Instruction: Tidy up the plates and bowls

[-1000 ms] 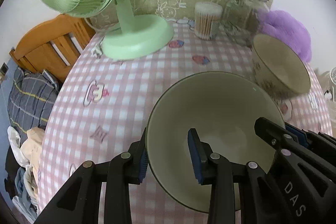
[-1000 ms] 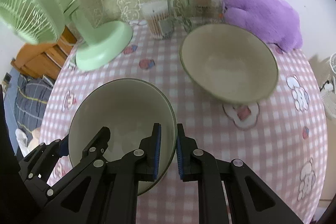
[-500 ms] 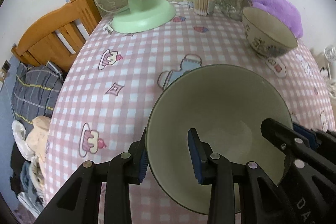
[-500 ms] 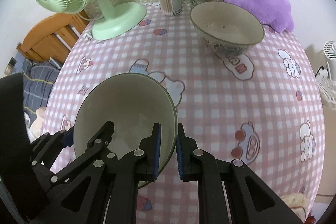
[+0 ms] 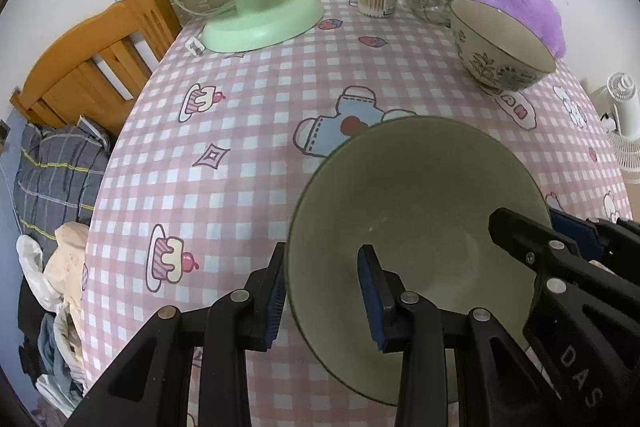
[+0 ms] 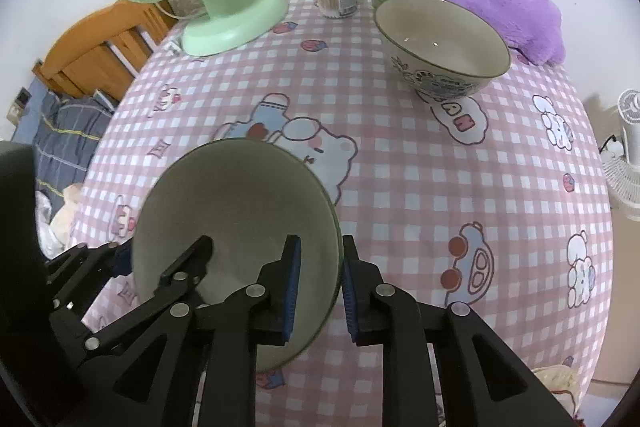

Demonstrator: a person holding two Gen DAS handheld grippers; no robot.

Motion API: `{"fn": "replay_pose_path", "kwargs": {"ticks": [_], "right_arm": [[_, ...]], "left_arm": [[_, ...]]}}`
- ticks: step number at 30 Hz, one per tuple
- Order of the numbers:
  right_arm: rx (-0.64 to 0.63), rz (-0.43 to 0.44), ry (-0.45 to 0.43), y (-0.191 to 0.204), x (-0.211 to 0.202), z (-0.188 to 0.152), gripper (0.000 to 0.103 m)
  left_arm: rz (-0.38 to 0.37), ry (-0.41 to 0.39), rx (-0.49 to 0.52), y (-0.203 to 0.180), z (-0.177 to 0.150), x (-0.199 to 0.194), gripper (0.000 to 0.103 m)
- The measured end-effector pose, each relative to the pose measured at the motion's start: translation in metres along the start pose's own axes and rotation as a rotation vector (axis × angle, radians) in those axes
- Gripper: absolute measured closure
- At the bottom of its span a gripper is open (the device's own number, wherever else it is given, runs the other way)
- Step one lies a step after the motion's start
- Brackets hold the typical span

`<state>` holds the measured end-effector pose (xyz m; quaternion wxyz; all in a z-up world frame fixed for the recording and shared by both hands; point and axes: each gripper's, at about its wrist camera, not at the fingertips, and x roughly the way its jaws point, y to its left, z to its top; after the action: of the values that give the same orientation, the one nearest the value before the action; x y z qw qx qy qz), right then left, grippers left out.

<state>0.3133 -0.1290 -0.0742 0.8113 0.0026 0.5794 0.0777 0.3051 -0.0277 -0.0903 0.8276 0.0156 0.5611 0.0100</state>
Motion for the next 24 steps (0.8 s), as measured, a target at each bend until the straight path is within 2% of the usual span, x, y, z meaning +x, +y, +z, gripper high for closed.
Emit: {"fn": "replay_pose_path", "kwargs": {"ticks": [4, 8, 10, 16, 24], "right_arm": [[0.021, -0.004, -0.006, -0.001, 0.001, 0.002, 0.08], [0.013, -0.021, -0.021, 0.0, 0.0, 0.004, 0.08], [0.005, -0.027, -0.029, -0.001, 0.0, 0.004, 0.087], [0.002, -0.042, -0.033, 0.001, -0.007, 0.001, 0.088], [0.023, -0.066, -0.085, 0.01, -0.04, -0.013, 0.087]], "left_arm": [[-0.02, 0.005, -0.008, -0.001, 0.005, 0.001, 0.071], [-0.008, 0.006, -0.006, 0.002, 0.007, 0.001, 0.079], [-0.013, 0.013, -0.012, 0.004, 0.007, 0.001, 0.081], [-0.03, 0.001, 0.001, 0.006, 0.002, -0.01, 0.081], [-0.068, -0.067, 0.015, 0.013, -0.009, -0.049, 0.081]]}}
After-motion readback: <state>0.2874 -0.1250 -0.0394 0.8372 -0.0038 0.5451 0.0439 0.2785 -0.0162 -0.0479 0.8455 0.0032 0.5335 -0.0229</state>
